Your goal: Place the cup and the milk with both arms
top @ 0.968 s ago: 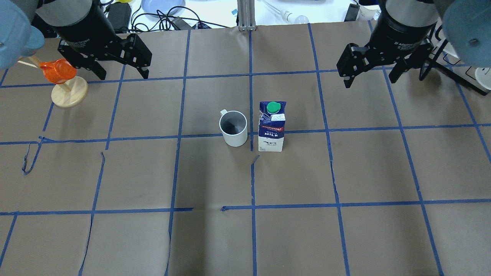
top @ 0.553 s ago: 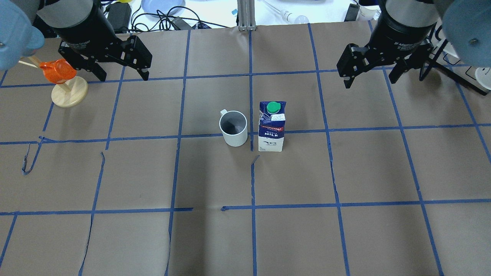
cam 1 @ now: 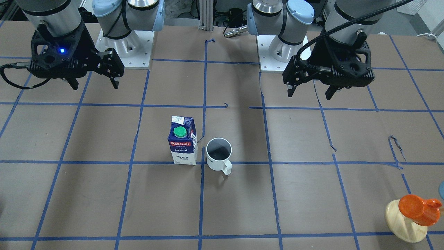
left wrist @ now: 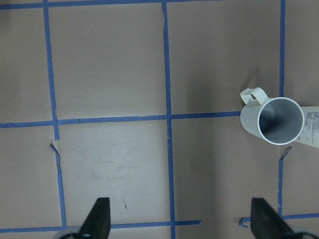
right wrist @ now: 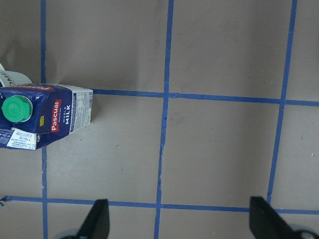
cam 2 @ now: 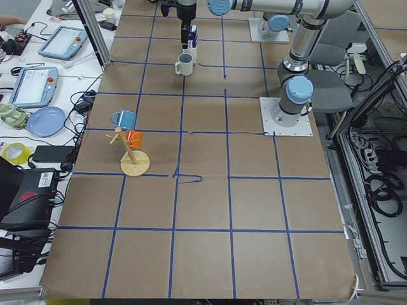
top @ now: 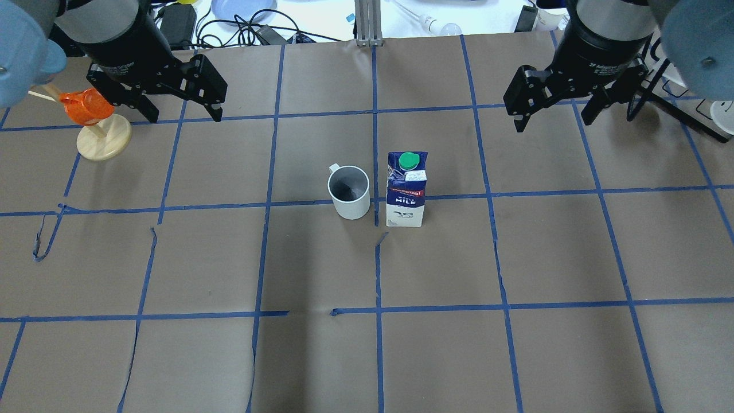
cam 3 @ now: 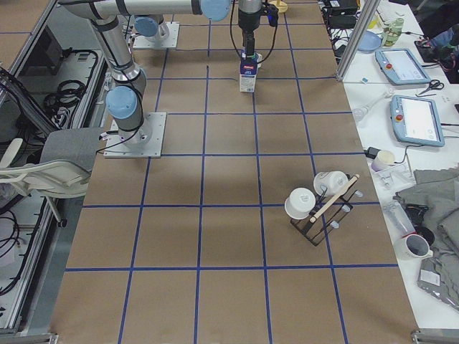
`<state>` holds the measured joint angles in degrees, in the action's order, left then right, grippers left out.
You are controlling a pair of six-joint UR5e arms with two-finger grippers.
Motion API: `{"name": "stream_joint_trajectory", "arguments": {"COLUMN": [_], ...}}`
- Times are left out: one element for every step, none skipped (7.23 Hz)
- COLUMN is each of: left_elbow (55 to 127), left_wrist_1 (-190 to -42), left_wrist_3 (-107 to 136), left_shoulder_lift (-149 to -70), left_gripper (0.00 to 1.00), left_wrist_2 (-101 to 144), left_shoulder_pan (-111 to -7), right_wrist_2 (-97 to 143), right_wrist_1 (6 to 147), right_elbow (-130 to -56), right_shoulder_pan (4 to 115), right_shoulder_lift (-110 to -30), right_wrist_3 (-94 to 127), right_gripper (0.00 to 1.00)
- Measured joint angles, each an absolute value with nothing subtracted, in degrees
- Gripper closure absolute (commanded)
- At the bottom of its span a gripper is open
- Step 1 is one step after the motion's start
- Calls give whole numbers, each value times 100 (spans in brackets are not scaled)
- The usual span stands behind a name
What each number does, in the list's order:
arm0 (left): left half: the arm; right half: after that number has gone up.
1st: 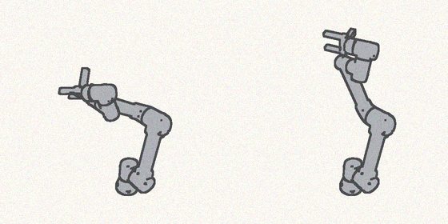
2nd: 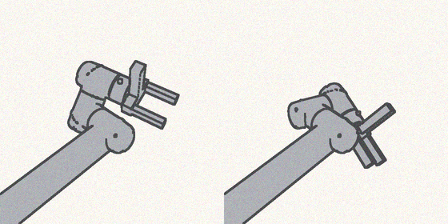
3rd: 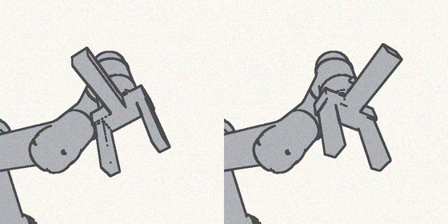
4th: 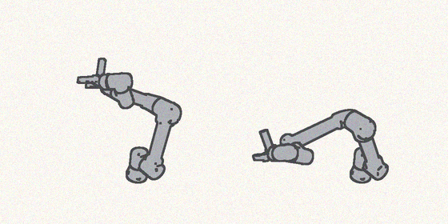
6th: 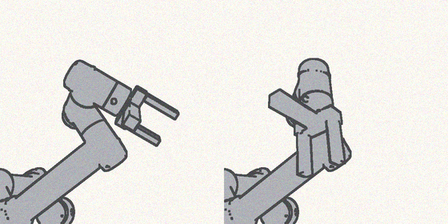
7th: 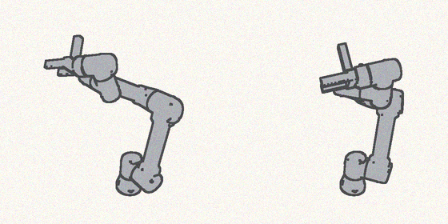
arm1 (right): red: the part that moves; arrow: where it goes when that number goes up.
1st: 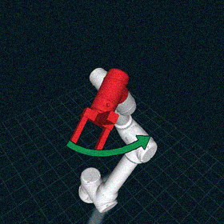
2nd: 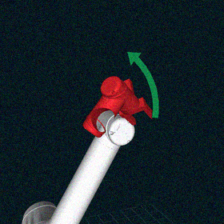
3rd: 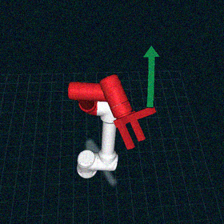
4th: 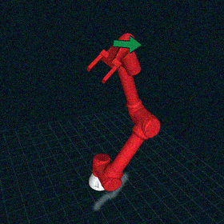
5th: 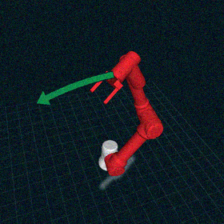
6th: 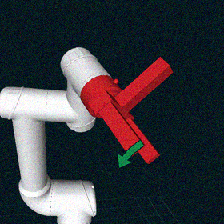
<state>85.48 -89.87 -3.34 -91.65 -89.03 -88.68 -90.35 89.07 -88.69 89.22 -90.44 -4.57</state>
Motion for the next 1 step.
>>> {"name": "stream_joint_trajectory", "arguments": {"left_elbow": [8550], "left_wrist_1": [-8985], "left_wrist_3": [-334], "left_shoulder_lift": [-9166], "left_gripper": [0], "left_wrist_2": [-8903], "left_shoulder_pan": [-8868], "right_wrist_2": [-9035], "right_wrist_1": [8915], "right_elbow": [-8868], "right_shoulder_pan": [8926], "right_shoulder_lift": [-9041], "right_wrist_3": [-457], "right_gripper": [0]}}
